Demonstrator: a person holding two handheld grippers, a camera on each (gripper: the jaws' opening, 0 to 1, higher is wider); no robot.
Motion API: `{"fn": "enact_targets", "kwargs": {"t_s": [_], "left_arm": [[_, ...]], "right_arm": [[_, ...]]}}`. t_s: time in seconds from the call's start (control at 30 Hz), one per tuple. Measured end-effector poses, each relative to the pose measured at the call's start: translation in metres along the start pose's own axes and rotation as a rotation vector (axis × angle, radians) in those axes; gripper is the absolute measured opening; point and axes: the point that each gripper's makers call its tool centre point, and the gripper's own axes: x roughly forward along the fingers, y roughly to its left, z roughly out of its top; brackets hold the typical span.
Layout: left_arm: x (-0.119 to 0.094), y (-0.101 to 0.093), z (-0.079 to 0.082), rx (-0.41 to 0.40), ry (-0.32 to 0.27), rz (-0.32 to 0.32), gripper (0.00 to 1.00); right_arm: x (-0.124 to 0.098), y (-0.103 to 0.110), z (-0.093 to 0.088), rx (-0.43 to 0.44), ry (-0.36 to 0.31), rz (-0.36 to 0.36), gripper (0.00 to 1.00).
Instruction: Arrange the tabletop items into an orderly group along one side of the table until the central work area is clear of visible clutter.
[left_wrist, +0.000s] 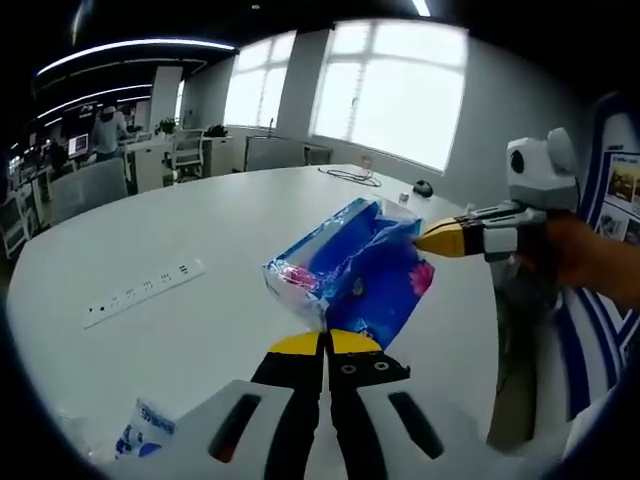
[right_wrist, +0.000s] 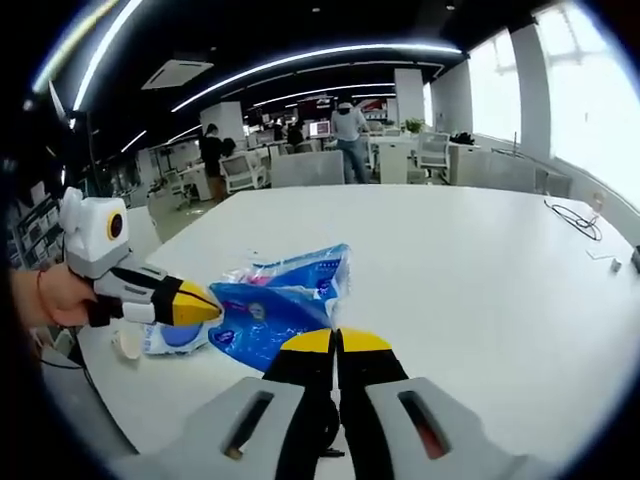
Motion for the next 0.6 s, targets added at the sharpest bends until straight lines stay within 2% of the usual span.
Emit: {"fn": "enact_targets", "kwargs": {"t_s": [0.4,0.6], "left_arm": [[0.035,0.014,-0.016,-0.008,0.048,0.023,0.0],[0.05,0.021,-0.025,-0.037,0.066,0.025,0.0]], "right_arm": [[0.031,-0.021,-0.023,0.03,0.041,0.0,0.0],[0.047,-0.033,-0.033,0.039,0.065,0.007,0.0]]}}
